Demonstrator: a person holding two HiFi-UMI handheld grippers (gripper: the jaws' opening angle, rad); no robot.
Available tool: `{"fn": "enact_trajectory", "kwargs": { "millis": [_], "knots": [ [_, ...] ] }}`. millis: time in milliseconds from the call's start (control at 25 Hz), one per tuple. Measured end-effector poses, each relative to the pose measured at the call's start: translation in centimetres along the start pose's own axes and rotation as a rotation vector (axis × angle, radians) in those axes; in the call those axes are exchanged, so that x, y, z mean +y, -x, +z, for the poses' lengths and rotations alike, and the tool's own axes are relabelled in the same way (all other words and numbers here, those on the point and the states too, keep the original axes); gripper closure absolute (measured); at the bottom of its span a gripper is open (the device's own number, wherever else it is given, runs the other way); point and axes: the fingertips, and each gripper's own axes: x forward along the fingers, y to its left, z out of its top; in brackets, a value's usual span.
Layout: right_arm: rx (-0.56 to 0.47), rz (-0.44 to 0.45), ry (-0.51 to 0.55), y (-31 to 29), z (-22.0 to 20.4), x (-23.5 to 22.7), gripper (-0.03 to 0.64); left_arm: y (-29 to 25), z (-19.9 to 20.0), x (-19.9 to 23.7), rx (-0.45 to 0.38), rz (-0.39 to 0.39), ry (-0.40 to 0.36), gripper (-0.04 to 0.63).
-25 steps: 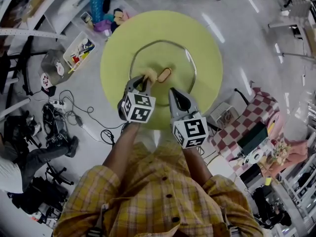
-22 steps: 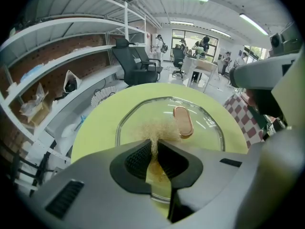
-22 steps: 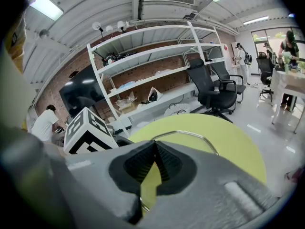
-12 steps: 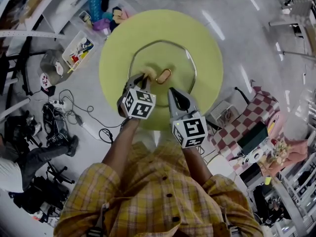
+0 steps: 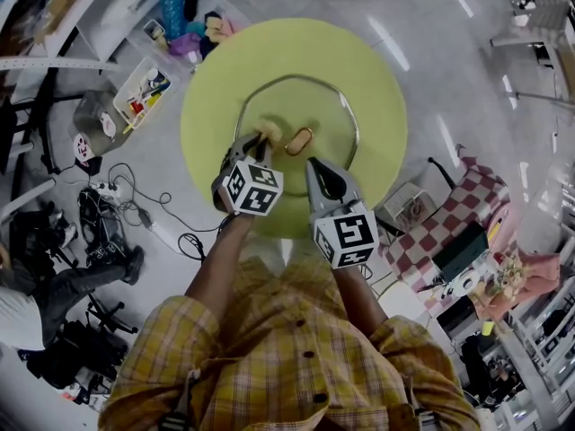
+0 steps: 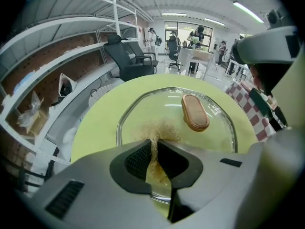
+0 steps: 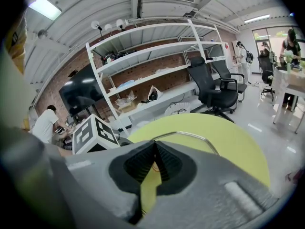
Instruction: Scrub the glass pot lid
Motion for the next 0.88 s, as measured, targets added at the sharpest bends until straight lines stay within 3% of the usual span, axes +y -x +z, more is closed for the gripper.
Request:
{"fn": "enact_trajectory", "kwargs": {
  "millis": [880],
  "knots": [
    [0.004,-0.003,-0.006,-0.7,0.3,0.0,0.620,-0.6,-0.2,3.4,0.011,0.032,0.020,0.549]
  ]
}}
